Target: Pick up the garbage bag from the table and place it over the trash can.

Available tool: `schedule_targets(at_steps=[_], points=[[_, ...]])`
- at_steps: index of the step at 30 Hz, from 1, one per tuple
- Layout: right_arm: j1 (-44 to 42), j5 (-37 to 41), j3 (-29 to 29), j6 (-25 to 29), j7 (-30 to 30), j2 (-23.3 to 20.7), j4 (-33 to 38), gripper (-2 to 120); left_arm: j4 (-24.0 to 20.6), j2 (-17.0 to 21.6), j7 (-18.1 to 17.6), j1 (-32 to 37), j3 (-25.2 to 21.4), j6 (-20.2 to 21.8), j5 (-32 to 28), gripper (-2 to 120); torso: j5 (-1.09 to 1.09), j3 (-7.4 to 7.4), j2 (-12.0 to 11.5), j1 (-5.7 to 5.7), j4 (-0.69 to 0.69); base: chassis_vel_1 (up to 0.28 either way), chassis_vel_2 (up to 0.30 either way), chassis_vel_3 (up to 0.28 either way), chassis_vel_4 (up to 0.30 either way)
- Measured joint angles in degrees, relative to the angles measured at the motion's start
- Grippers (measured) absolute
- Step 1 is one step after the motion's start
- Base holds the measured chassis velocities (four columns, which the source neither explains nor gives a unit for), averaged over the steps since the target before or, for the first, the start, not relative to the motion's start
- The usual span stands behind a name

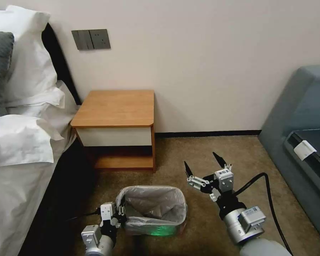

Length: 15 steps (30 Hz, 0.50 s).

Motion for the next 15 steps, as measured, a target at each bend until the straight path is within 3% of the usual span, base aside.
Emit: schedule_targets(at_steps=[4, 8, 10, 15], points=[[0.0, 0.1, -0.1, 0.0, 0.0, 0.1, 0.0, 100, 0.2, -0.2, -1.3, 0.0, 0.1, 0.0, 0.0, 35, 0.00, 0.00, 0.0, 0.00, 0.00, 0.000, 0.000, 0.000, 0.000], [0.2, 0.2, -0.2, 0.0, 0.0, 0.2, 0.0, 100, 0.1, -0.5, -2.9, 0.2, 0.2, 0.3, 0.1, 56, 0.00, 0.00, 0.0, 0.00, 0.00, 0.000, 0.000, 0.000, 0.000], [0.2, 0.2, -0.2, 0.0, 0.0, 0.2, 0.0, 100, 0.0, -0.5, -3.1, 0.3, 0.2, 0.3, 0.1, 57, 0.00, 0.00, 0.0, 0.00, 0.00, 0.000, 0.000, 0.000, 0.000], [0.2, 0.3, -0.5, 0.0, 0.0, 0.2, 0.2, 100, -0.8, -0.7, -3.1, 0.5, 0.0, 0.4, 1.0, 79, 0.00, 0.00, 0.0, 0.00, 0.00, 0.000, 0.000, 0.000, 0.000]])
